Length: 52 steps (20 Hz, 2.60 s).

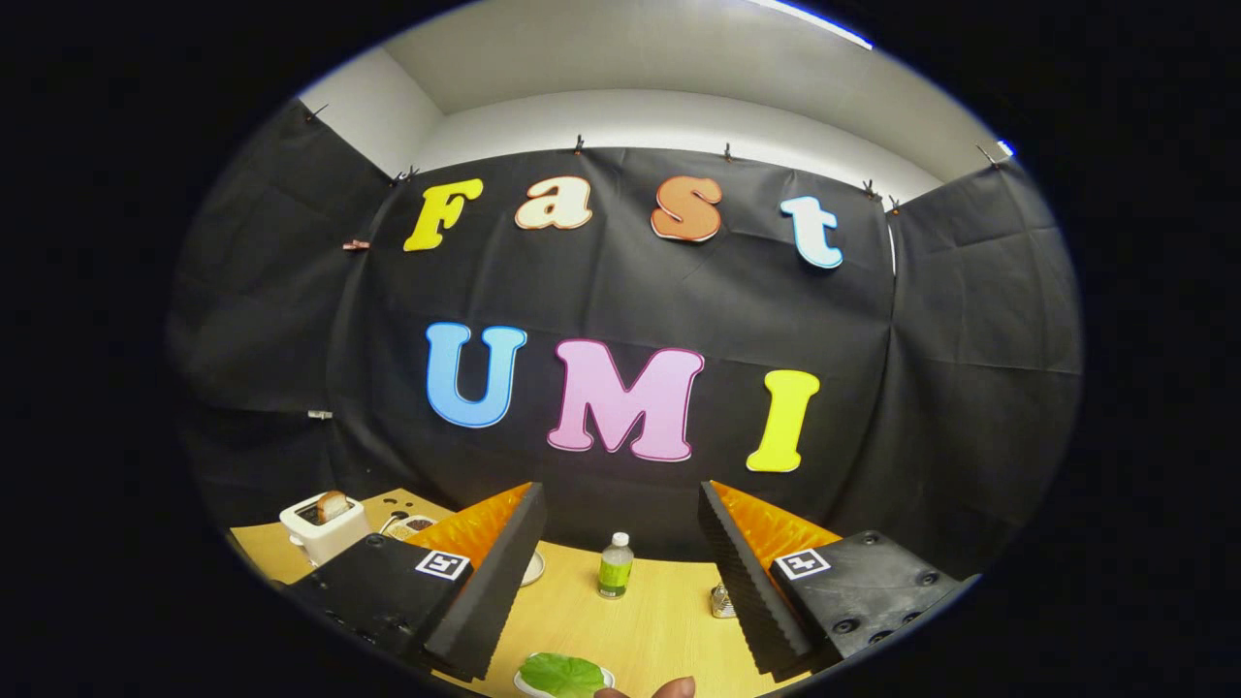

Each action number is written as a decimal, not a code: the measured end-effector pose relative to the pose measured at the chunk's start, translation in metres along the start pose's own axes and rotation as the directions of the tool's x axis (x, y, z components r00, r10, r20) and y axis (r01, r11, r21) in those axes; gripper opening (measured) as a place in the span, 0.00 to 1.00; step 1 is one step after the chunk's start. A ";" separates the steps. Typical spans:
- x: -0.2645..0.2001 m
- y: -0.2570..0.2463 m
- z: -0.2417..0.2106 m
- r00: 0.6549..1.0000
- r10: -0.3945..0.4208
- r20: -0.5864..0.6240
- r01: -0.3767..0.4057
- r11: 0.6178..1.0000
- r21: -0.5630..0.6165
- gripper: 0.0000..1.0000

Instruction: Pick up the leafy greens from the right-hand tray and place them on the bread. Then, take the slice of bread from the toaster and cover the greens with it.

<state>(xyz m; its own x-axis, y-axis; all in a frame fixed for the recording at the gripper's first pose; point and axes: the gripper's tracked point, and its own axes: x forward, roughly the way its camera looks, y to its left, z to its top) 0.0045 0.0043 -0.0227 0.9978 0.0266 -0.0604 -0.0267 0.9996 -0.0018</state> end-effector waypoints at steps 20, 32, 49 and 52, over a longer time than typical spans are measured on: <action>-0.011 0.080 -0.357 0.677 0.381 -0.629 -0.425 0.901 0.089 0.94; -0.004 0.086 -0.460 0.504 0.361 -0.785 -0.379 0.909 0.175 0.83; -0.006 0.086 -0.392 0.597 0.285 -0.750 -0.275 0.951 0.143 0.06; -0.008 0.100 -0.355 0.634 0.284 -0.719 -0.257 0.955 0.150 0.06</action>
<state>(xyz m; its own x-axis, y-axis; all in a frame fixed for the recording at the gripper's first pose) -0.0272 0.1027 -0.3765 0.5819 0.2978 -0.7567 -0.2729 0.9481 0.1633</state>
